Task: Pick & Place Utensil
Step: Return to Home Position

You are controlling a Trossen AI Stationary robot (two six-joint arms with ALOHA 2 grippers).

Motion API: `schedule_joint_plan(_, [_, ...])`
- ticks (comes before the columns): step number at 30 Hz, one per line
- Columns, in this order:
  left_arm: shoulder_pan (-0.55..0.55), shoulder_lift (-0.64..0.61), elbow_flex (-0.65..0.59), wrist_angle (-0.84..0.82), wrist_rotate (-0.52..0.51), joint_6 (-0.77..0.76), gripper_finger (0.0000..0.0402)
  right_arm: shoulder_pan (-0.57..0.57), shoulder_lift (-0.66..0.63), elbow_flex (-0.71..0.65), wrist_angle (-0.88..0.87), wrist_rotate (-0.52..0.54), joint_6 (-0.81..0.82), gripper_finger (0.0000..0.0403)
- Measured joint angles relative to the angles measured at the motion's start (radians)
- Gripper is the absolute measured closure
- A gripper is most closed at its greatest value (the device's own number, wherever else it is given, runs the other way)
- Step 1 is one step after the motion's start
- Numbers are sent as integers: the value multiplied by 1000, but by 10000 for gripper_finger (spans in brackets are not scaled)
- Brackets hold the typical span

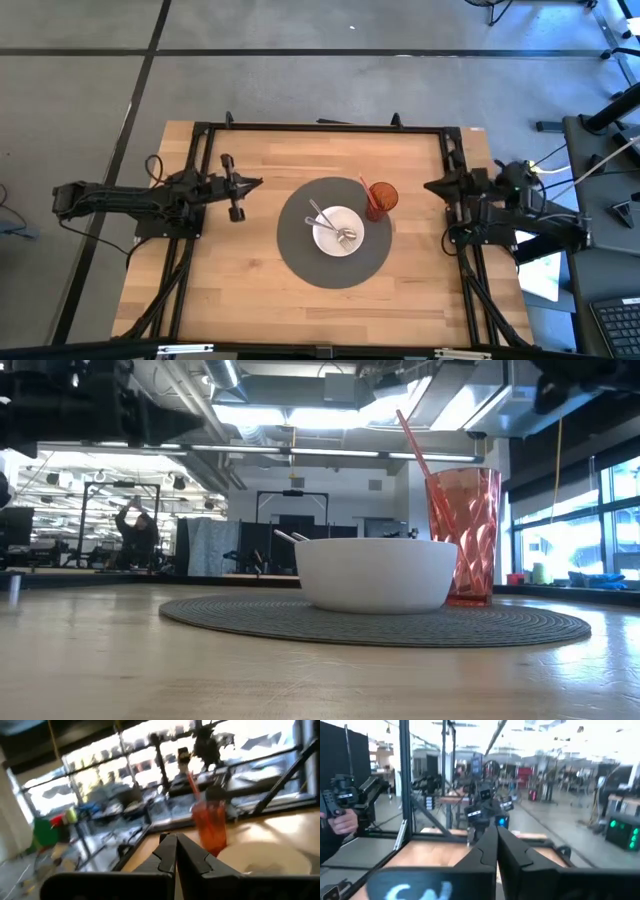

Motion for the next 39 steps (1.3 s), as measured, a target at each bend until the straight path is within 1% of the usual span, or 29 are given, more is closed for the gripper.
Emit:
schedule_joint_plan(2, [0, -8, 0, 22, 14, 0, 398, 0, -53, -38, -2, 10, -17, 399])
schedule_joint_plan(5, [1, -28, 0, 22, -27, 0, 400, 0, -129, -108, -25, 13, -26, 400])
schedule_joint_plan(7, [1, -38, 0, 22, -49, -3, 399, 0, -172, -146, 6, 14, -27, 399])
schedule_joint_plan(9, [1, -43, 0, 22, -41, -11, 400, 0, -172, -171, 22, 25, -31, 399])
schedule_joint_plan(12, [1, -44, 0, 18, 6, -20, 400, 0, -155, -203, 33, 54, -63, 400])
schedule_joint_plan(14, [1, -44, 0, 7, 20, -21, 399, -1, -156, -221, 44, 55, -84, 400])
schedule_joint_plan(17, [1, -45, 0, -36, 8, 16, 400, 0, -156, -254, 33, 44, -95, 399])
schedule_joint_plan(21, [1, -44, 0, -81, -37, 49, 399, 0, -157, -286, 39, 39, -110, 399])
schedule_joint_plan(23, [1, -44, 0, -75, -35, 42, 399, 0, -157, -294, 35, 20, -110, 399])
schedule_joint_plan(27, [1, -45, 0, -75, 0, 27, 400, 0, -157, -336, 53, -70, -76, 398])
schedule_joint_plan(29, [1, -45, 0, -75, 23, 25, 399, 2, -153, -379, 123, -80, -44, 398])
schedule_joint_plan(32, [1, -45, 0, -75, 39, 12, 399, 16, -122, -385, 147, -81, -27, 398])
schedule_joint_plan(33, [1, -45, 0, -75, 39, 4, 400, 23, -122, -385, 138, -72, -32, 398])
schedule_joint_plan(34, [1, -45, 0, -73, 39, -2, 400, 31, -122, -385, 136, -42, -35, 398])
schedule_joint_plan(37, [1, -45, 0, -67, 35, -11, 400, 55, -122, -385, 114, 114, -30, 400])
schedule_joint_plan(39, [1, -45, 0, -65, 29, -11, 399, 72, -122, -385, 107, 160, -51, 399])
